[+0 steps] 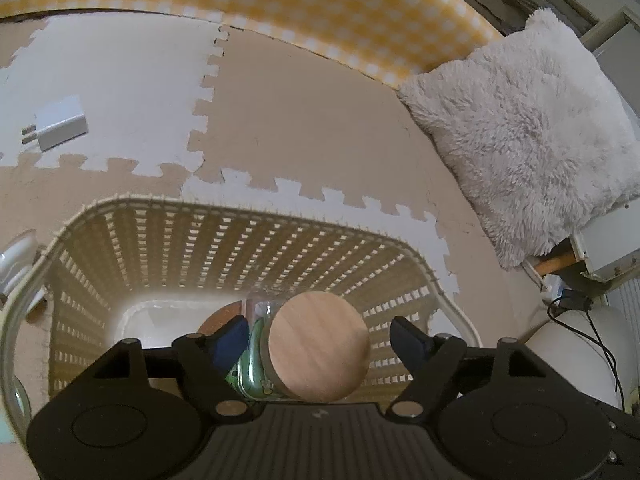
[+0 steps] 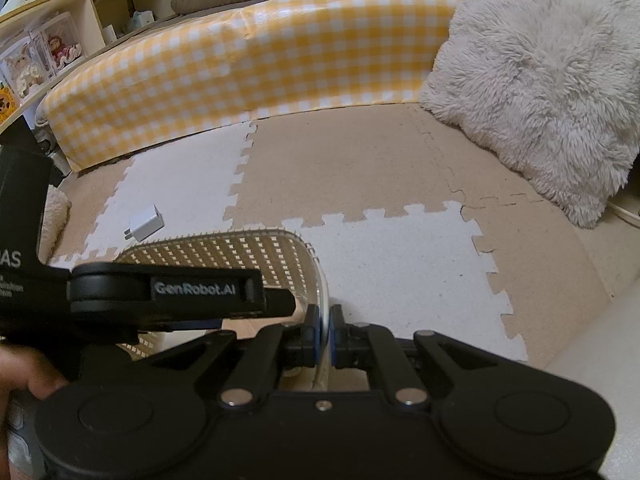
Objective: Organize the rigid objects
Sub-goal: 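Carry the wooden lid over the basket and release it inside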
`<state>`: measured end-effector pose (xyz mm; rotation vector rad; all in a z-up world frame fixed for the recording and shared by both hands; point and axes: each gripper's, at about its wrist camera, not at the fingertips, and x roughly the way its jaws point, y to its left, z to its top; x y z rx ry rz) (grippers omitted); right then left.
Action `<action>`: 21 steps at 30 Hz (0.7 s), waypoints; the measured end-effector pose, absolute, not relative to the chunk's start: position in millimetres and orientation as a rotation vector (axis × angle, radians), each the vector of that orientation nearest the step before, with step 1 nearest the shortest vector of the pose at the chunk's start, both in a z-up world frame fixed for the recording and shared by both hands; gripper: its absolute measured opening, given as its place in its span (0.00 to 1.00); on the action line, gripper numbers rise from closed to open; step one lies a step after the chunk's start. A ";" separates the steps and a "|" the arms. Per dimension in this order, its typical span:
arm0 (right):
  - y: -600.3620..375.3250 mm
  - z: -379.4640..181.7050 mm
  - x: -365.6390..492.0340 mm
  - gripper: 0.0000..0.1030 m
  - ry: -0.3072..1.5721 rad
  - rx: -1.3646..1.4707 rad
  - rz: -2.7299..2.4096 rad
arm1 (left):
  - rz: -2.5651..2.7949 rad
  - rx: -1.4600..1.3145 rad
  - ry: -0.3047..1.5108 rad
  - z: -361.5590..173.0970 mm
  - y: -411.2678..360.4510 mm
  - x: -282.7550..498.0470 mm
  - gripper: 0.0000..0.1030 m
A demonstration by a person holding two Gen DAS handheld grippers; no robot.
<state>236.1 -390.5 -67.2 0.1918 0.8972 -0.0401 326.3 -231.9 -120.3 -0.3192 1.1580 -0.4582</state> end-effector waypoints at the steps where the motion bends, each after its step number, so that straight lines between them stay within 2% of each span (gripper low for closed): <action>1: -390.6 -67.2 236.1 0.05 0.897 0.192 -0.040 | -0.459 -0.318 1.157 -119.1 -231.7 326.0 0.77; 21: -391.5 -66.9 236.2 0.05 0.896 0.200 -0.039 | -0.574 -0.311 1.072 -61.4 -196.8 297.4 0.83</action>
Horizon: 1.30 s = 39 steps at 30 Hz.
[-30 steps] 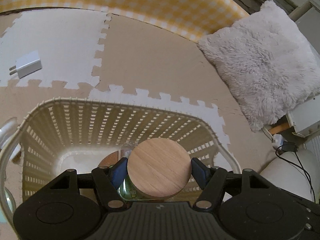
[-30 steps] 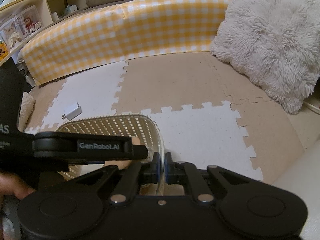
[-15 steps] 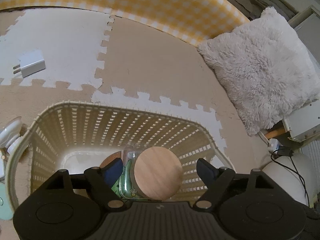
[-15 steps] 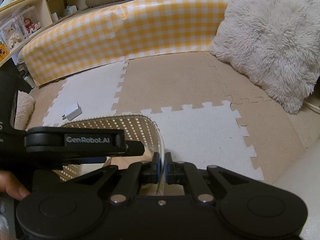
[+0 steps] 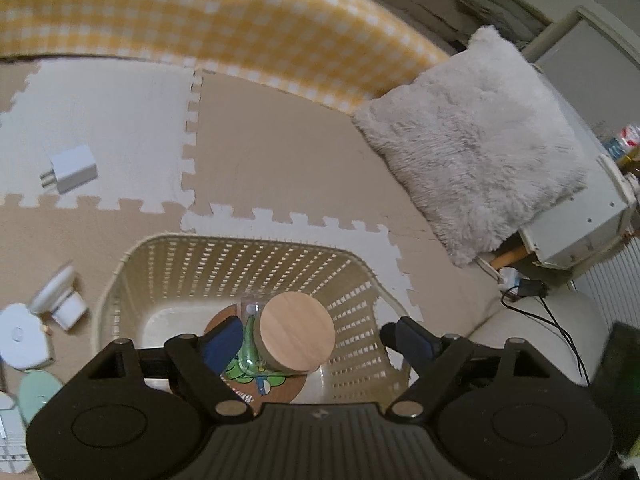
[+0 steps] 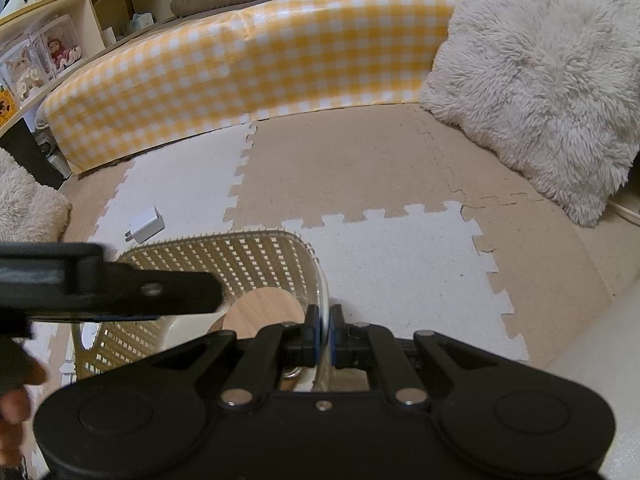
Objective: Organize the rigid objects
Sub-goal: 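Carry the wooden lid over the basket and release it inside, then reach the left tool down and grasp the white plastic stand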
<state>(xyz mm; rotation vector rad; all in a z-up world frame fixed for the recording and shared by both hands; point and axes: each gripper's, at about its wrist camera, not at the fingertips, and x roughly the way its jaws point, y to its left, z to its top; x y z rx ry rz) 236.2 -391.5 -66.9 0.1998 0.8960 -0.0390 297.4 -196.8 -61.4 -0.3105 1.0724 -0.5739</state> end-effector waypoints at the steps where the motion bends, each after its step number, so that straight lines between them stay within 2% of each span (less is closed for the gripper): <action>1: -391.4 -66.9 236.3 0.05 0.896 0.199 -0.039 | -0.579 -0.302 1.061 -57.6 -193.6 294.4 0.84; 6: -391.6 -67.0 236.2 0.05 0.896 0.199 -0.039 | -0.610 -0.253 1.011 -38.7 -176.1 279.5 0.85; 11: -391.9 -67.0 236.3 0.05 0.896 0.198 -0.039 | -0.601 -0.184 0.937 -25.8 -151.8 262.3 0.98; 16: -392.1 -67.4 236.3 0.05 0.897 0.192 -0.042 | -0.575 -0.153 0.903 -27.3 -122.9 249.6 1.00; 28: -390.0 -67.4 235.9 0.05 0.897 0.187 -0.046 | -0.545 -0.032 0.824 -65.3 -70.5 233.6 1.00; 39: -390.9 -67.5 235.7 0.05 0.898 0.187 -0.048 | -0.510 0.102 0.909 -122.4 -39.6 241.9 1.00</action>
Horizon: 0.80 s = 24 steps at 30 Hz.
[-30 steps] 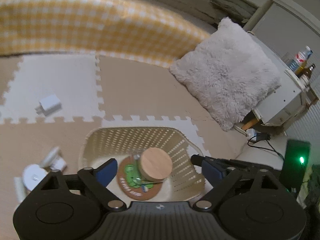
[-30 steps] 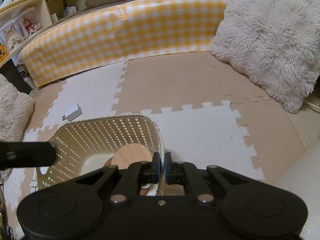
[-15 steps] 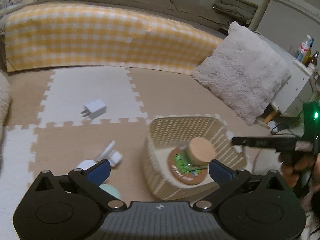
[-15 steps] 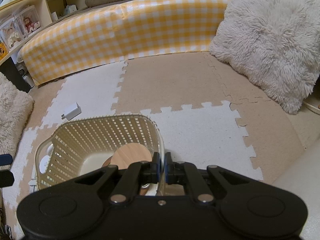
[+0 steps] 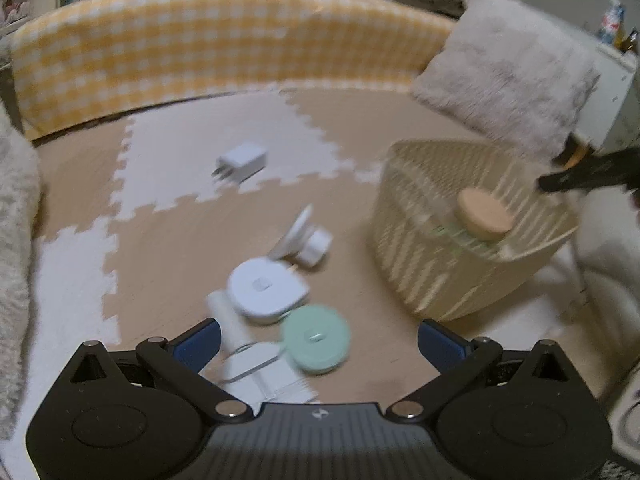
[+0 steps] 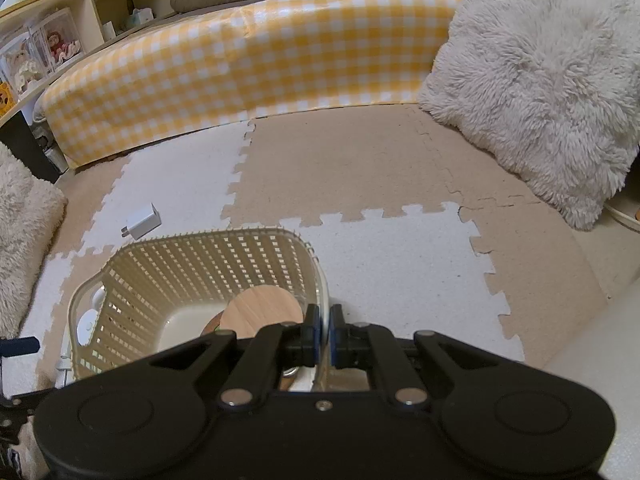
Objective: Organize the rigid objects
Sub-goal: 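Reach the left tool down and grasp the white plastic stand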
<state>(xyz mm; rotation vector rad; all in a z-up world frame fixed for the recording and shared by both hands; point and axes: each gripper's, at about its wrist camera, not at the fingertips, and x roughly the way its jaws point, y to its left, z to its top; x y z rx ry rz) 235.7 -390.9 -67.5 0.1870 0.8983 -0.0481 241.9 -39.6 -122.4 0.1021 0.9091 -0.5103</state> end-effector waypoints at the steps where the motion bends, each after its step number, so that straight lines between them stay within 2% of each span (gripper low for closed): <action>1: -390.3 -67.3 235.8 0.05 0.899 0.189 -0.048 | -0.502 0.107 0.918 -127.0 -36.5 243.8 1.00; 11: -387.4 -68.2 236.5 0.05 0.905 0.177 -0.050 | -0.548 0.113 0.986 -150.5 -30.6 253.4 1.00; 20: -387.8 -68.2 236.7 0.05 0.906 0.179 -0.050 | -0.601 0.177 1.022 -149.3 -43.5 228.8 0.99; 21: -387.7 -68.3 236.7 0.05 0.906 0.178 -0.050 | -0.600 0.182 1.019 -149.2 -44.0 226.6 0.98; 24: -387.6 -68.3 236.7 0.05 0.906 0.176 -0.051 | -0.555 0.223 0.993 -149.3 -46.3 221.0 0.86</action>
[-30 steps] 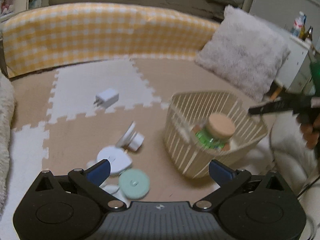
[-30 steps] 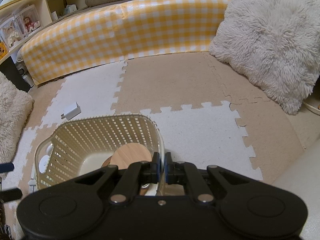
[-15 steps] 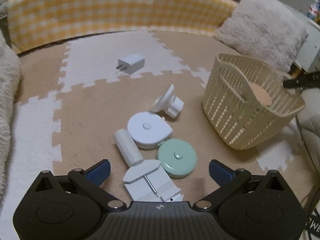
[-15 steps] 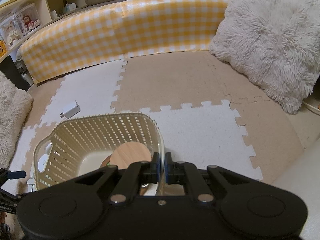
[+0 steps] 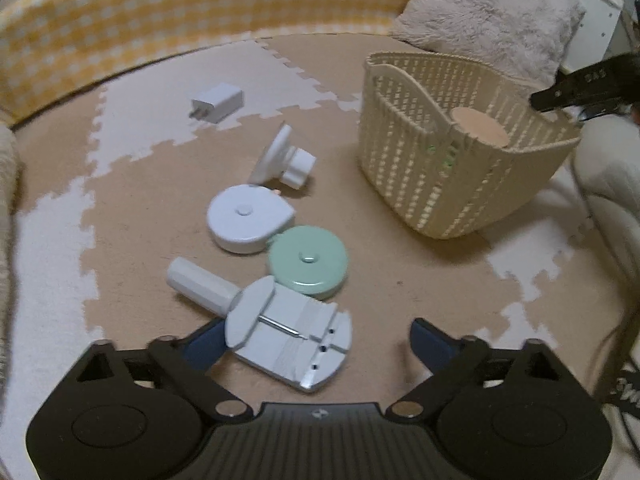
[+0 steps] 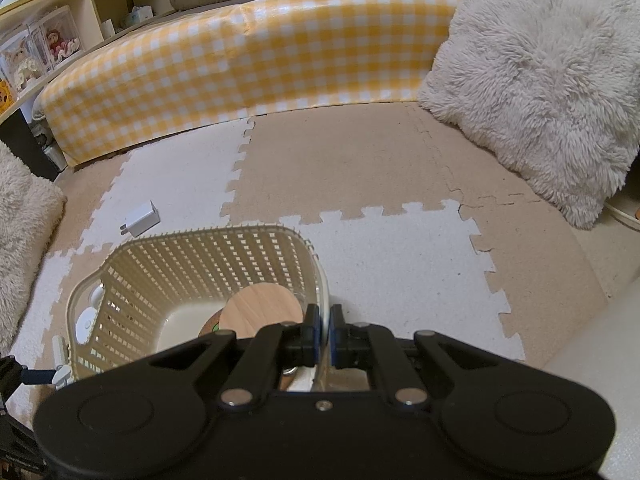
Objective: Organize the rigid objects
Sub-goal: 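Reach the left tool down and grasp the white plastic stand, then carry the white stand into the basket and open the left tool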
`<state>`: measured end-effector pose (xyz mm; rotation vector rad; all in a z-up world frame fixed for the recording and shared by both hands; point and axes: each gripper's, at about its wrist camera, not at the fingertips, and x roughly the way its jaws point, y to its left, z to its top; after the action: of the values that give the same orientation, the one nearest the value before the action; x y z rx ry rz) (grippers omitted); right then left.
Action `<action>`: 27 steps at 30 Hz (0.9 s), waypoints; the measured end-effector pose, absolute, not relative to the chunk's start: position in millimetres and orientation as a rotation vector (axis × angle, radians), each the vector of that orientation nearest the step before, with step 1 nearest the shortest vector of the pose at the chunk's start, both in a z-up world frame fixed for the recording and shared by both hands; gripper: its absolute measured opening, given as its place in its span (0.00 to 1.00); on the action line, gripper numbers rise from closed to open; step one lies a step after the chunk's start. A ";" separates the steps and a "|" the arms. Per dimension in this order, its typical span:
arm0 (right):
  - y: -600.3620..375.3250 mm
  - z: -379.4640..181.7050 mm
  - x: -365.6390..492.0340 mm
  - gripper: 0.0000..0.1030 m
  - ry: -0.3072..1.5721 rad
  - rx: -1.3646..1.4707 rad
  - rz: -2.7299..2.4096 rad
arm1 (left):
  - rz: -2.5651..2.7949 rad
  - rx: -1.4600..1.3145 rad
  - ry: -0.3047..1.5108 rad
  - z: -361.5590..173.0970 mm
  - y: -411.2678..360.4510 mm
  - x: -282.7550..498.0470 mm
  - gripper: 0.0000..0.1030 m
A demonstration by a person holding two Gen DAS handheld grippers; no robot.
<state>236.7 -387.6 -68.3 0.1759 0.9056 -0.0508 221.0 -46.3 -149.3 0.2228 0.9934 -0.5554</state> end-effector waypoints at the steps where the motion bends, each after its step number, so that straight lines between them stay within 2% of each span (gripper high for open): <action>1: -387.6 -68.2 236.7 0.05 0.906 0.176 -0.051 | -0.531 0.233 0.987 -150.2 -46.4 221.0 0.82; 5: -387.4 -68.3 236.7 0.05 0.906 0.175 -0.051 | -0.476 0.232 0.966 -150.8 -42.7 225.0 0.72; 9: -387.8 -68.2 236.7 0.05 0.906 0.174 -0.051 | -0.461 0.222 0.965 -152.2 -41.0 226.5 0.69; 10: -387.6 -68.2 236.7 0.05 0.906 0.174 -0.051 | -0.467 0.223 0.967 -152.9 -41.9 226.1 0.64; 21: -387.8 -68.1 237.0 0.05 0.906 0.174 -0.051 | -0.417 0.183 0.932 -147.8 -40.5 220.9 0.63; 27: -387.8 -68.1 237.0 0.05 0.906 0.174 -0.051 | -0.361 0.079 0.861 -121.1 -31.3 217.4 0.63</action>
<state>237.0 -387.8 -68.1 0.1743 0.9057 -0.0512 217.4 -31.3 -121.1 0.0795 0.8605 -0.3614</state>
